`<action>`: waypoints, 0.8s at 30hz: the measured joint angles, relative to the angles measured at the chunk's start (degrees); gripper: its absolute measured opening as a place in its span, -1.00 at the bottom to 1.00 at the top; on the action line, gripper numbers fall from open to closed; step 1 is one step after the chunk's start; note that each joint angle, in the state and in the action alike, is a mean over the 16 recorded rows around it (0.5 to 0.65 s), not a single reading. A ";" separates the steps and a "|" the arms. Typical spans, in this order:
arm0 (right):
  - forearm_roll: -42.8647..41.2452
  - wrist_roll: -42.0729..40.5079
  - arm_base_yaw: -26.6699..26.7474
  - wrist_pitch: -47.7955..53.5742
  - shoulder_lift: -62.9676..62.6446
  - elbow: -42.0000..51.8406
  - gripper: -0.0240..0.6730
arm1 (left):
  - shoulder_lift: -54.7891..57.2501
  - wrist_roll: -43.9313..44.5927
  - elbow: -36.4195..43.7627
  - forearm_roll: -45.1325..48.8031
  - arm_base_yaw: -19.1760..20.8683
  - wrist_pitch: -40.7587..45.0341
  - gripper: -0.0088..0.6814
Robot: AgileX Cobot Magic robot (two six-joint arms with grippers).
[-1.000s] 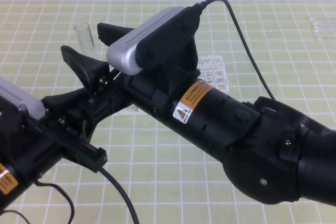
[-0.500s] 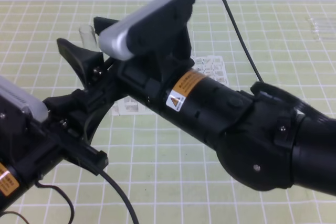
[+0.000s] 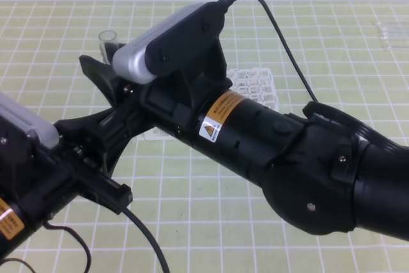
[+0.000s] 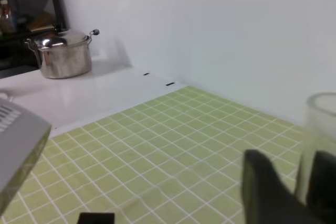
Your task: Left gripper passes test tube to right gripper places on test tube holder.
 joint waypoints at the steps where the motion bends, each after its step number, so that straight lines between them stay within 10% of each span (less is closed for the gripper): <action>1: -0.04 -0.01 0.00 0.10 0.00 0.00 -0.87 | 0.01 -0.03 0.00 0.02 0.00 0.09 -0.97; 24: -0.32 -0.72 0.00 0.06 -0.05 0.00 -0.91 | 0.05 -0.01 -0.01 0.10 0.01 2.45 -0.90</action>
